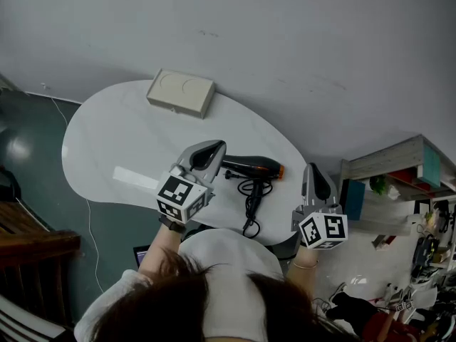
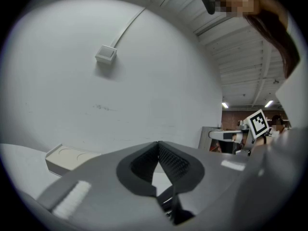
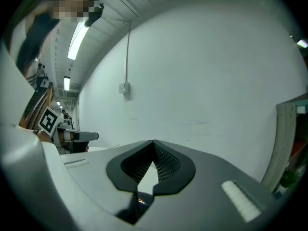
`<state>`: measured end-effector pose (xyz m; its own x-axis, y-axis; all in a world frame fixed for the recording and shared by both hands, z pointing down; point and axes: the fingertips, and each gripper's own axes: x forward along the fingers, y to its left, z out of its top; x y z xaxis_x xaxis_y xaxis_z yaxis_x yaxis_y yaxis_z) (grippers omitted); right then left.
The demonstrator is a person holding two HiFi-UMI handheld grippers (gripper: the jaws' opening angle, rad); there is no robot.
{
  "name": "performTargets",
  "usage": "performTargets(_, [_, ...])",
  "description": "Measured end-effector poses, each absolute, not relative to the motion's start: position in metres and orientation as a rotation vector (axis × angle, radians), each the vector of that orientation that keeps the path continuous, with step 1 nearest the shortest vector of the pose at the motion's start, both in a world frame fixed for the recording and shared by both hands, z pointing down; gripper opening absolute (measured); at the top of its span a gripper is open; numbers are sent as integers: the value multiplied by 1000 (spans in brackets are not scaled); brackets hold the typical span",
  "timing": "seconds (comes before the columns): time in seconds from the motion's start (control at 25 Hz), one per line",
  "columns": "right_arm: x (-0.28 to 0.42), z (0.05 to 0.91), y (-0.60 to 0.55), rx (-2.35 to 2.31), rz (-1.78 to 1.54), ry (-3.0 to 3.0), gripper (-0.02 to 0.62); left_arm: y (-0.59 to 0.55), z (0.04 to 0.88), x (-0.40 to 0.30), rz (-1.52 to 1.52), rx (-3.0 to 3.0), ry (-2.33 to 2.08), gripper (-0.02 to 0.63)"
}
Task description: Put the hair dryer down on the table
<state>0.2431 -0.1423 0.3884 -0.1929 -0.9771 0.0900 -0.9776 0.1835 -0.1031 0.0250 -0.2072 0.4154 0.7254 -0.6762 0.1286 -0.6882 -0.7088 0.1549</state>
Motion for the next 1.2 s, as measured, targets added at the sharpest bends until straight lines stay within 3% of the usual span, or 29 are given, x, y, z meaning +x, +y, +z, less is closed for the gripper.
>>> performTargets(1.2, [235,398,-139,1940,275,-2427,2,-204,414,21,82,2729,-1109,58])
